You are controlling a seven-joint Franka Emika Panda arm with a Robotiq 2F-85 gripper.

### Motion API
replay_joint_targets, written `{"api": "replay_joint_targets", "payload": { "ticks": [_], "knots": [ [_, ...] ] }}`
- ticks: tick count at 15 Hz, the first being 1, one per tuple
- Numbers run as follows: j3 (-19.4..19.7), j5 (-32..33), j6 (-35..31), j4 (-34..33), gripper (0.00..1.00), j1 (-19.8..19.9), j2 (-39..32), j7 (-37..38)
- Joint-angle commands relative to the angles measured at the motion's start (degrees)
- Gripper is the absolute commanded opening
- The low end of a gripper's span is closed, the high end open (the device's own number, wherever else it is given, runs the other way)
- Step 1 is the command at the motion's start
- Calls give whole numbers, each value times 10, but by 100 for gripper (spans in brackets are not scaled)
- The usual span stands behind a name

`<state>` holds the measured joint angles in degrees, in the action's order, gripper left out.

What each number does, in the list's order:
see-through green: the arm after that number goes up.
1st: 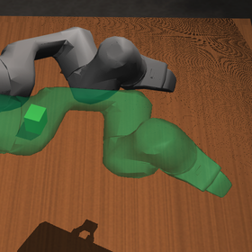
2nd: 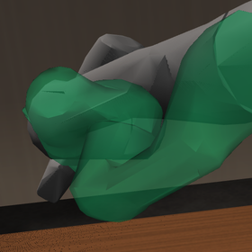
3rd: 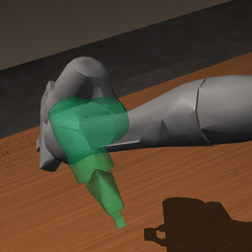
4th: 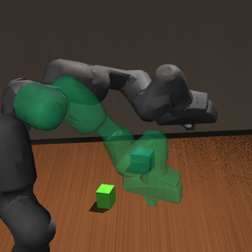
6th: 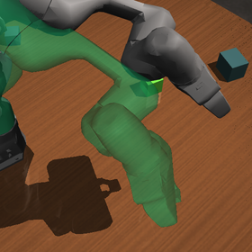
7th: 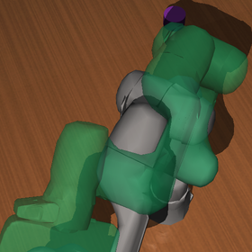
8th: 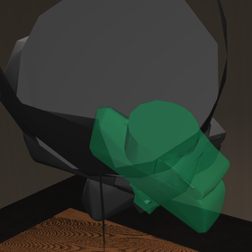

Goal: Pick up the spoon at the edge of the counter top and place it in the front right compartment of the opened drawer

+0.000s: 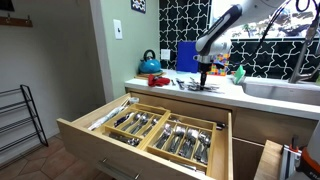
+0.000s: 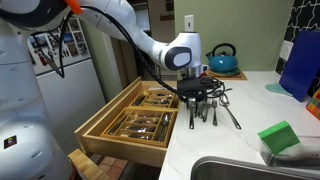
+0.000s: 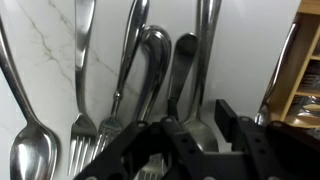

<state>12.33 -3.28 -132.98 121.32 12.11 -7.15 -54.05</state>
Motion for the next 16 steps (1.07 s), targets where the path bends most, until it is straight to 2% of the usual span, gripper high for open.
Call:
{"api": "replay_joint_targets", "payload": {
  "ticks": [1,4,7,11,14,16],
  "knots": [
    [-9,2,5,-2,43,10,-2,0],
    [-7,27,-1,12,43,4,16,29],
    [-10,38,7,18,50,2,32,46],
    [-12,35,17,12,49,2,31,48],
    [-13,28,25,6,41,3,24,45],
    [-13,28,30,4,41,4,20,46]
  ]
}}
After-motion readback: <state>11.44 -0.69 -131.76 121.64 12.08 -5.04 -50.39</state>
